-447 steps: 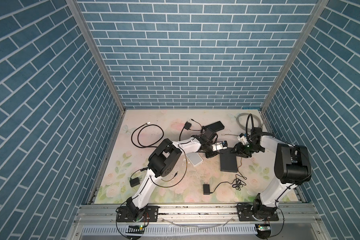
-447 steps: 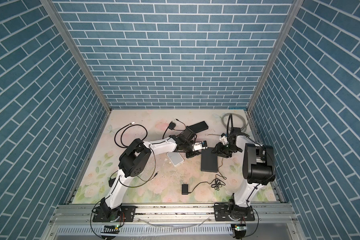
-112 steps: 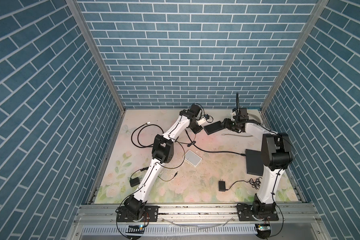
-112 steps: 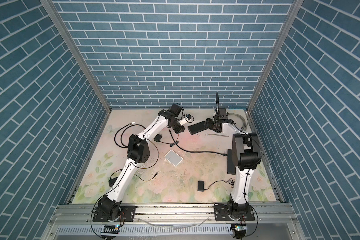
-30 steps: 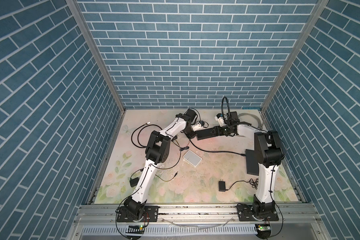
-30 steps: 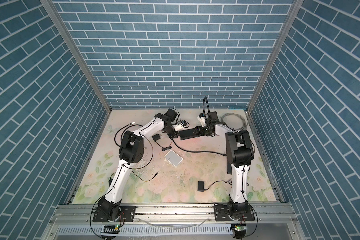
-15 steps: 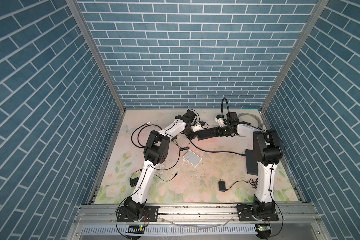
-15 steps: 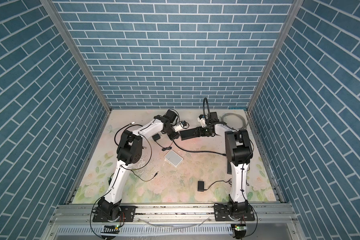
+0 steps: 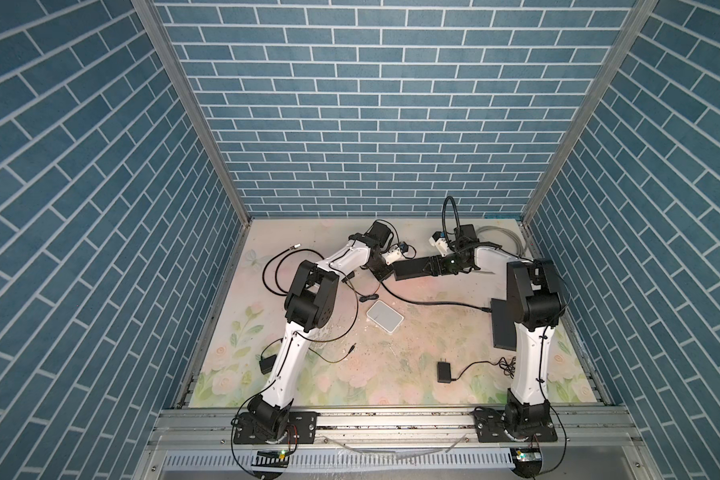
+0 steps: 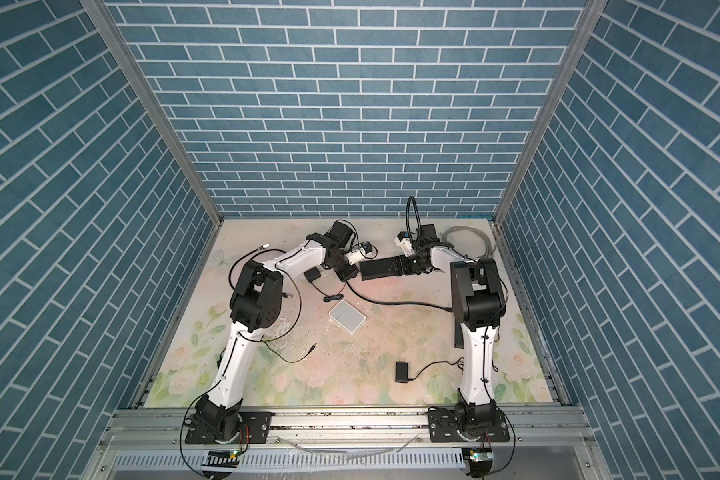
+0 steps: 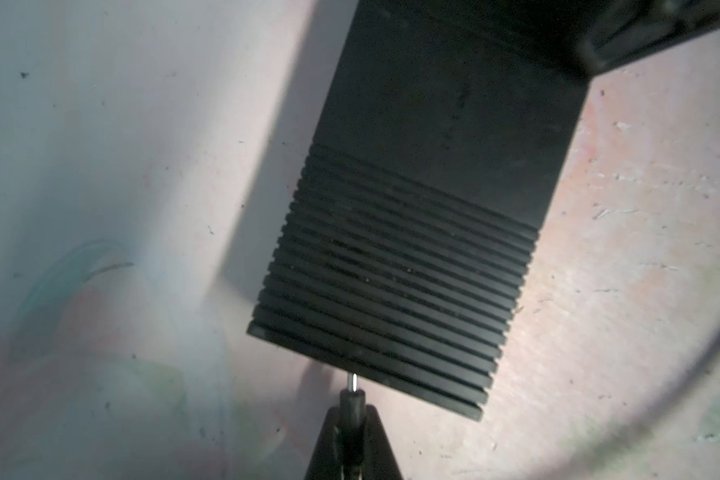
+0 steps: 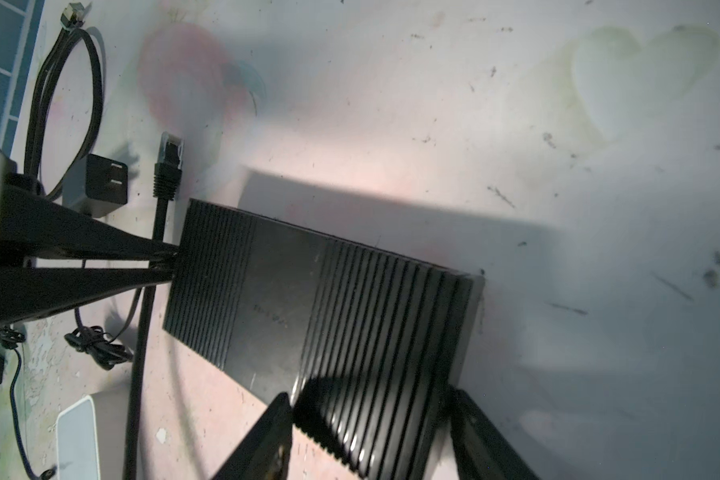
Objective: Insert the plug into the switch port
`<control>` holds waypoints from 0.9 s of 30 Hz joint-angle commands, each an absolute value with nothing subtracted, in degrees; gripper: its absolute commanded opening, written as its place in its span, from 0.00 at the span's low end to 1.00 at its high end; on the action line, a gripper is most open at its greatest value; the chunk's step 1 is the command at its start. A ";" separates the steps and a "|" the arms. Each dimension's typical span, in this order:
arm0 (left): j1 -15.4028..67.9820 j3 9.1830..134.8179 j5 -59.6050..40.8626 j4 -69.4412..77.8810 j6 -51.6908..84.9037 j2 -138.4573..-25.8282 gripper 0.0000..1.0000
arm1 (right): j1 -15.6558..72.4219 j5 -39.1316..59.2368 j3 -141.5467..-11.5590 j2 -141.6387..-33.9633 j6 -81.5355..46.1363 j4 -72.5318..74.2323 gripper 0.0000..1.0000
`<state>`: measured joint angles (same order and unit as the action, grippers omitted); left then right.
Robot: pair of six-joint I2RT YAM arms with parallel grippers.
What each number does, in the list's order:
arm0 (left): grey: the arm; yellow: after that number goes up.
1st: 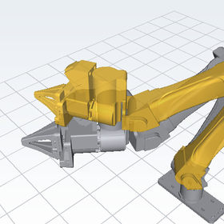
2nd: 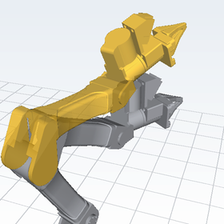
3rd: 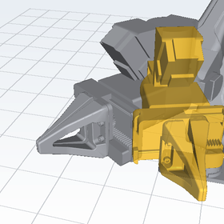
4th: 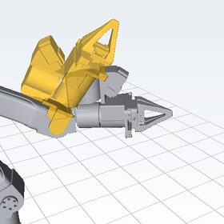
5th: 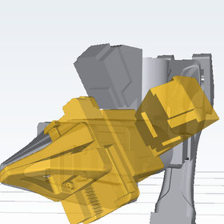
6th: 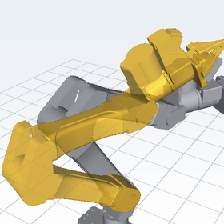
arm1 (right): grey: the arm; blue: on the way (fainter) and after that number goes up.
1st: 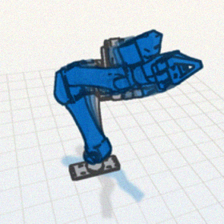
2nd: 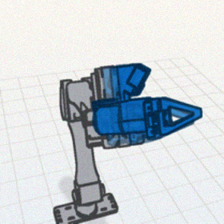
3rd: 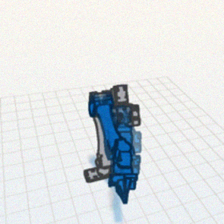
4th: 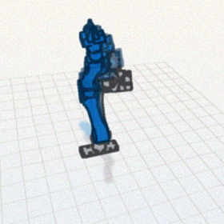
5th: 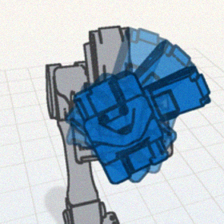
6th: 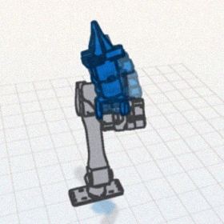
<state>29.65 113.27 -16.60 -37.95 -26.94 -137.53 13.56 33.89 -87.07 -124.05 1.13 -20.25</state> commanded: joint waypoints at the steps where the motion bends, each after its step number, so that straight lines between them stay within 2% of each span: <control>1: 29.98 111.12 -16.44 -36.27 -24.86 -136.33 0.06 | 13.30 36.45 -89.97 -125.24 5.45 -23.81 0.60; 8: 29.97 104.50 -19.99 -30.85 -22.07 -133.10 0.06 | 13.05 36.99 -91.31 -127.69 6.33 -25.22 0.60; 15: 31.35 100.94 -21.72 -28.19 -22.10 -129.21 0.06 | 12.99 40.81 -90.30 -126.04 8.87 -26.11 0.61; 21: 32.37 99.13 -23.83 -27.17 -21.47 -128.85 0.06 | 12.75 40.01 -89.71 -124.00 8.01 -25.68 0.64; 27: 32.96 96.56 -21.37 -25.04 -19.59 -128.76 0.06 | 12.48 39.82 -90.60 -124.74 7.47 -26.09 0.64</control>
